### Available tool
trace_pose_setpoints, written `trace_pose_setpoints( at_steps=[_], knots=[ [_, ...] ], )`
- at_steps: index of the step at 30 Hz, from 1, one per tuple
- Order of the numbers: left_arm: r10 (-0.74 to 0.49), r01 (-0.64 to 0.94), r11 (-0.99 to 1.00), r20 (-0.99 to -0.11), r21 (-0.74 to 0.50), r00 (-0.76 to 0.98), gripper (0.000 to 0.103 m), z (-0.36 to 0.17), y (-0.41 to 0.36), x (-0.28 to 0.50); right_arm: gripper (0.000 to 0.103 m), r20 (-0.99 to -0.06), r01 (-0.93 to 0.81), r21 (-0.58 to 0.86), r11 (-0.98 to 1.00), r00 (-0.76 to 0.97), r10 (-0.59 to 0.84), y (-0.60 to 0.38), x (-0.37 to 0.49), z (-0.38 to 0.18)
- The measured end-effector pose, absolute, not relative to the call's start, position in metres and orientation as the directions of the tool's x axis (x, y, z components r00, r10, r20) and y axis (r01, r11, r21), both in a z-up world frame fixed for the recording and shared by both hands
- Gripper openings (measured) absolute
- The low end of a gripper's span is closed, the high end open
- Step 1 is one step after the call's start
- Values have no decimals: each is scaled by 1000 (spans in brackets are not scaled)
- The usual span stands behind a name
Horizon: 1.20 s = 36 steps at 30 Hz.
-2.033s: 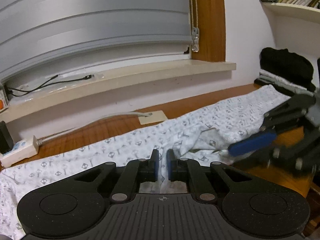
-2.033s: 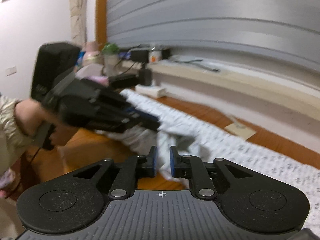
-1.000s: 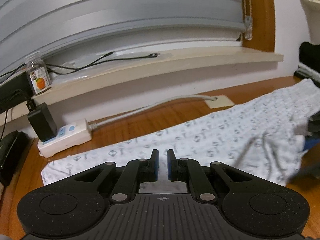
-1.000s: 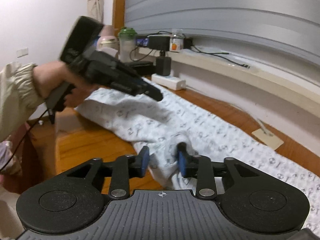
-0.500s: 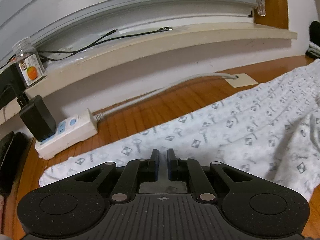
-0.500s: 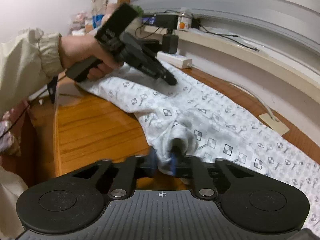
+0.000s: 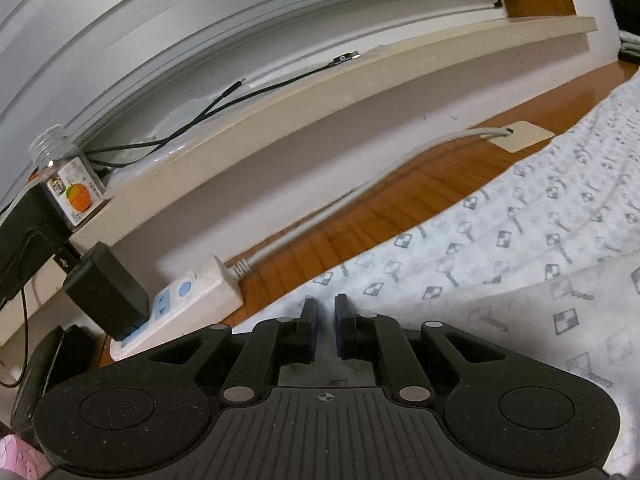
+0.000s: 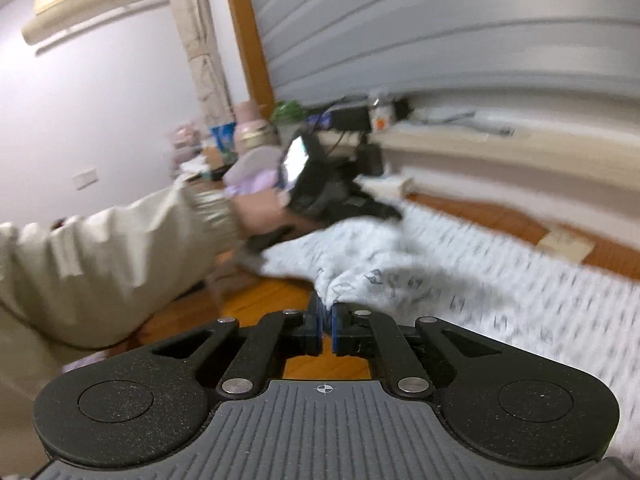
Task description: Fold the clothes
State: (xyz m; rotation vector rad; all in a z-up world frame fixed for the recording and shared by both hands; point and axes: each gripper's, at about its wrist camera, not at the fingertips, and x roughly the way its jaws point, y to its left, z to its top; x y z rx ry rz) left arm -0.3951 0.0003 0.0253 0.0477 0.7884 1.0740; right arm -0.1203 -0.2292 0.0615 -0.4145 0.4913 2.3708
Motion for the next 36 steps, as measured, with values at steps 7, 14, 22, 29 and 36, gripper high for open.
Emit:
trace_pose_setpoints(
  at_steps=[7,14,22,29,36],
  knots=[
    [776,-806,499,-578,319,252,23,35,-1,-406,5,-484,-715,188,-674,-664,570,-257,-123,28],
    [803,-854,448,-538,265,254,63,54,-62,-449,29,-466,-749,194,-634,-639,612,-255,-125,12],
    [796,-834,460,-557,305,235,63,40,-70,-453,39,-440,-754,279,-595,-651,619,-227,-131,12],
    [828,-857,385,-538,343,157,62,37,-48,-464,5,-370,-704,355,-615,-710,599,-230,-124,29],
    [830,-861,373,-539,346,143,63,38,-39,-477,4,-430,-660,317,-682,-741,517,-272,-129,33]
  ],
)
